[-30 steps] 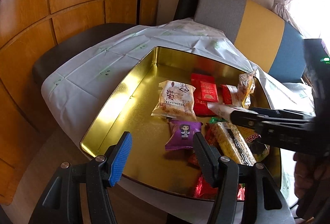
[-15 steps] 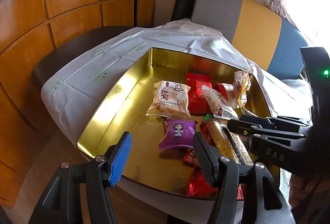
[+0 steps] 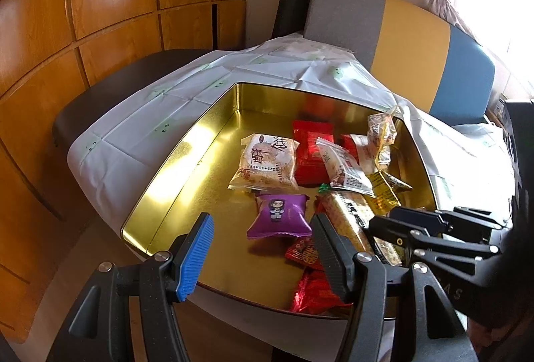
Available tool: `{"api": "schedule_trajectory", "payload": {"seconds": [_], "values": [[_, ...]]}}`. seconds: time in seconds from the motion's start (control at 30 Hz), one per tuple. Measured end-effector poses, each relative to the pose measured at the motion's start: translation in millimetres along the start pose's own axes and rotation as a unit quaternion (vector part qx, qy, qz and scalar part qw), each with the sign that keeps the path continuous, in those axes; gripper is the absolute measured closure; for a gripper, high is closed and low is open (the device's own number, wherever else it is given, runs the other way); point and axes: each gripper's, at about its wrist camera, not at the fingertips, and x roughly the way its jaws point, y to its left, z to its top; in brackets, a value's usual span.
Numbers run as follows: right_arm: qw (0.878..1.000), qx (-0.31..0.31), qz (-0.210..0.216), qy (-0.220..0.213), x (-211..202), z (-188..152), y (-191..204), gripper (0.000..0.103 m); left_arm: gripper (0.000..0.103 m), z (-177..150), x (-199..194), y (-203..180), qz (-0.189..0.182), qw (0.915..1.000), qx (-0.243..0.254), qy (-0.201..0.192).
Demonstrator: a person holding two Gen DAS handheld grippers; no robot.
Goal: Organize snacks
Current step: 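Release the white bar into the tray and open the right tool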
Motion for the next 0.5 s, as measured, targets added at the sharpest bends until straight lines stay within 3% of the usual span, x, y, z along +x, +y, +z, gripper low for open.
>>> {"api": "schedule_trajectory", "payload": {"seconds": [0.27,0.3,0.37,0.5], "values": [[0.998,0.017,-0.043,-0.036,-25.6,-12.0,-2.1,0.074,0.041,-0.5,-8.3,-7.5,0.004,0.9998,0.007,-0.017],[0.998,0.021,-0.050,-0.043,-29.4,-13.5,-2.5,0.072,0.041,-0.8,-8.9,-8.7,0.005,0.9998,0.009,-0.018],[0.996,0.031,-0.066,-0.060,-38.0,-16.9,-3.4,0.055,0.041,-1.9,-10.4,-10.7,0.007,0.9997,0.011,-0.020],[0.992,0.050,-0.087,-0.082,-51.5,-28.2,-6.1,0.052,0.041,-2.7,-14.4,-14.4,0.017,0.9993,0.014,-0.031]]}}
